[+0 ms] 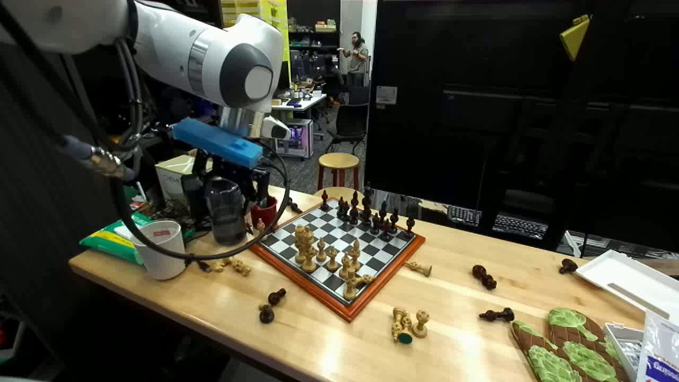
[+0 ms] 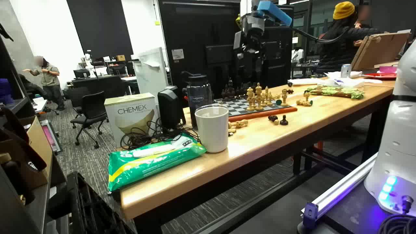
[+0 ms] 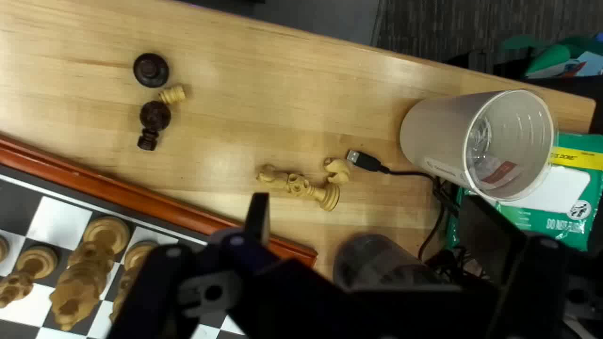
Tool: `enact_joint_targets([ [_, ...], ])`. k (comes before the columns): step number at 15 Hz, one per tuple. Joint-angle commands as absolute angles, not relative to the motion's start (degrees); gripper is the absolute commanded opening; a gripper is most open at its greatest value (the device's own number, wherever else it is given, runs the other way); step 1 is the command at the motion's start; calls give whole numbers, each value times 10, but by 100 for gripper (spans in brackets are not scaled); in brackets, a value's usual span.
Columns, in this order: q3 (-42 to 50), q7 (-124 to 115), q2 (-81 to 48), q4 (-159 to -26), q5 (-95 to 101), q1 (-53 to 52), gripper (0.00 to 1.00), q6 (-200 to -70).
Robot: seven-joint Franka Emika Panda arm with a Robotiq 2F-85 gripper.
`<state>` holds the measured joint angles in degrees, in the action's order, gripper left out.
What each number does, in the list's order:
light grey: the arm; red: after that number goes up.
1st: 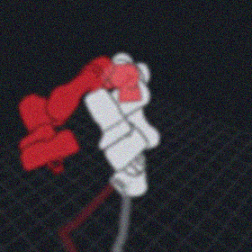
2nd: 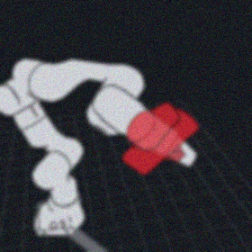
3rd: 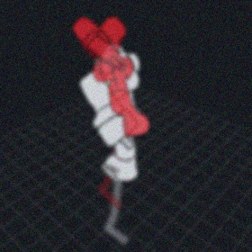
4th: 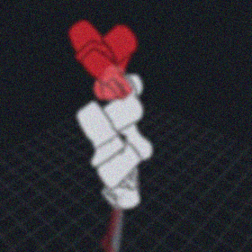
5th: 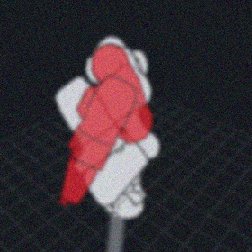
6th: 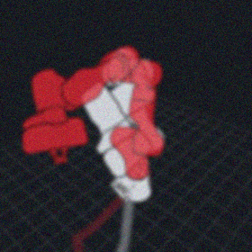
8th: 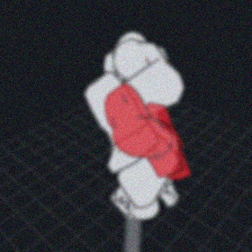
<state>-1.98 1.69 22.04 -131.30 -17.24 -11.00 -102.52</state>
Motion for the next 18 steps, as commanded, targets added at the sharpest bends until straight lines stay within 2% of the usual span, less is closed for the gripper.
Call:
enact_joint_targets([
  [1, -32, 21, 220, -1312, -176, -96, 100, -1023],
  [18, -28, 17, 233, -1315, -170, -88, 100, -1027],
])
